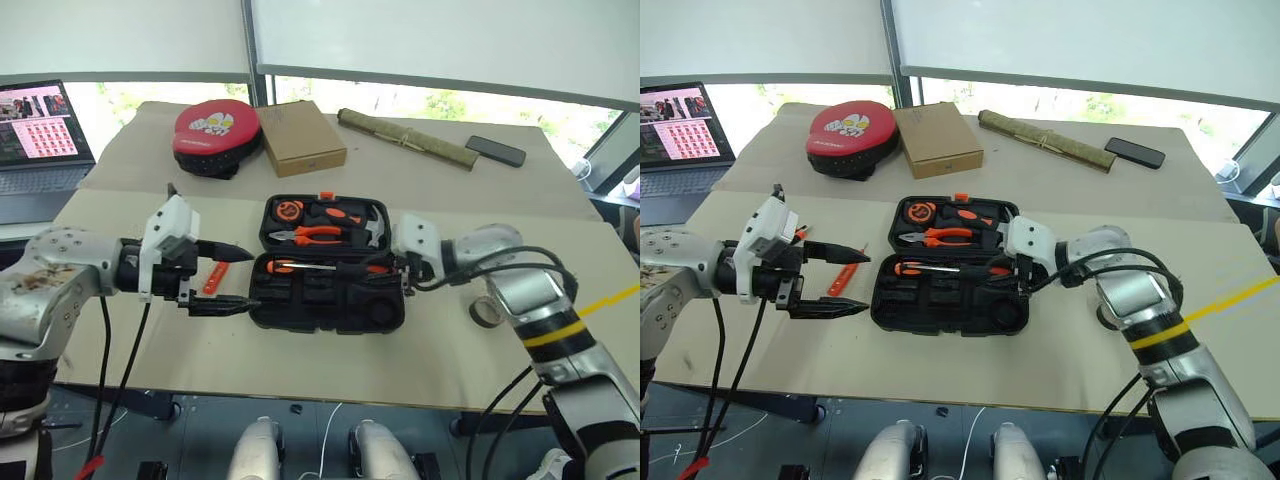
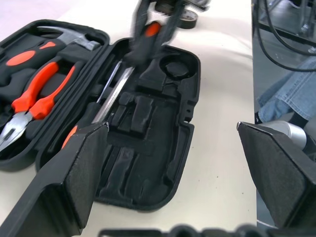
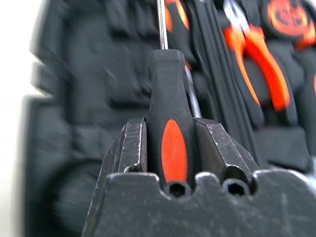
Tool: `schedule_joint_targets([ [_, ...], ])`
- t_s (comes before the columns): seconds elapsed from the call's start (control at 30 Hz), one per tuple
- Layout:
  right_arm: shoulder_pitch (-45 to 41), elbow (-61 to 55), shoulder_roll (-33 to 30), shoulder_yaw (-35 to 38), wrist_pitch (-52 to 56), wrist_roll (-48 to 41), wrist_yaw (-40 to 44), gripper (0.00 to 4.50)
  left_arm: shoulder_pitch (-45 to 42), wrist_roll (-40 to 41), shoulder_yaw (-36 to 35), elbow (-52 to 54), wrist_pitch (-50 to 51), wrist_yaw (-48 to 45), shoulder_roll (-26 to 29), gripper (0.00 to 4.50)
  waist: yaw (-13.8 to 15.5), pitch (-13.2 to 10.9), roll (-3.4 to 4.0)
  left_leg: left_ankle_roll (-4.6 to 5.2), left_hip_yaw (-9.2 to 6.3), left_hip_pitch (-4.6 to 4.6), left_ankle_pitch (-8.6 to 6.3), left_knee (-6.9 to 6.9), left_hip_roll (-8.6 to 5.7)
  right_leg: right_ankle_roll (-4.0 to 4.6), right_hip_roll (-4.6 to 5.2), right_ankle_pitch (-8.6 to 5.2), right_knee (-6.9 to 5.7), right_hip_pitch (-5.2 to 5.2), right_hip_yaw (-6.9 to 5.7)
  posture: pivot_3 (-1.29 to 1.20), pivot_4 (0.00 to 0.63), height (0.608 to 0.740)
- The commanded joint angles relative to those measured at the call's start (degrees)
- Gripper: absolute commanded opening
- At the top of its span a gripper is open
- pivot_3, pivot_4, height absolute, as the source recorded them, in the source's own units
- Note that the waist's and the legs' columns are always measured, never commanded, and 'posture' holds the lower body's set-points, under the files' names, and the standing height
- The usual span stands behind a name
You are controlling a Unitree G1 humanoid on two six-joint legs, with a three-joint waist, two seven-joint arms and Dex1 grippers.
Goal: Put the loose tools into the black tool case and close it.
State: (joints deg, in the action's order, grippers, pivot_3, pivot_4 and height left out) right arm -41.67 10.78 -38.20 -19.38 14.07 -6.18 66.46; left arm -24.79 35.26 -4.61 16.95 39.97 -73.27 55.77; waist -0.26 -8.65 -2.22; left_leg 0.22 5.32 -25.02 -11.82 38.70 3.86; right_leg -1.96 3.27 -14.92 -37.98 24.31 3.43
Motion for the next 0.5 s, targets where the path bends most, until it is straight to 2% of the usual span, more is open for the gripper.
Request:
schedule_joint_targets([
  [0.03,-1.08,1.22,0.10,0.61,-3.11,1.48,1.15,1.06,-1.51,-0.34,0.19,-0.05,-1.40,0.38,-0.14,4.50,-0.08,0.00,0.00,0.00,0.00,0.00,0.00,-0.01,0.00,0.00,0.00,0.00,0.00,0.00,0.00,0.00,0.150,0.740],
  [0.5,-0.06,1.10,3.05,0.13,-3.01,4.83,0.16,1.06,-2.78,-1.12,1.88,-0.36,-2.45,0.62,-1.10,4.50,-0.44,-0.01,0.01,0.00,-0.01,0.00,0.00,-0.03,0.01,0.01,-0.01,-0.01,-0.02,0.01,0.00,0.00,0.150,0.740],
])
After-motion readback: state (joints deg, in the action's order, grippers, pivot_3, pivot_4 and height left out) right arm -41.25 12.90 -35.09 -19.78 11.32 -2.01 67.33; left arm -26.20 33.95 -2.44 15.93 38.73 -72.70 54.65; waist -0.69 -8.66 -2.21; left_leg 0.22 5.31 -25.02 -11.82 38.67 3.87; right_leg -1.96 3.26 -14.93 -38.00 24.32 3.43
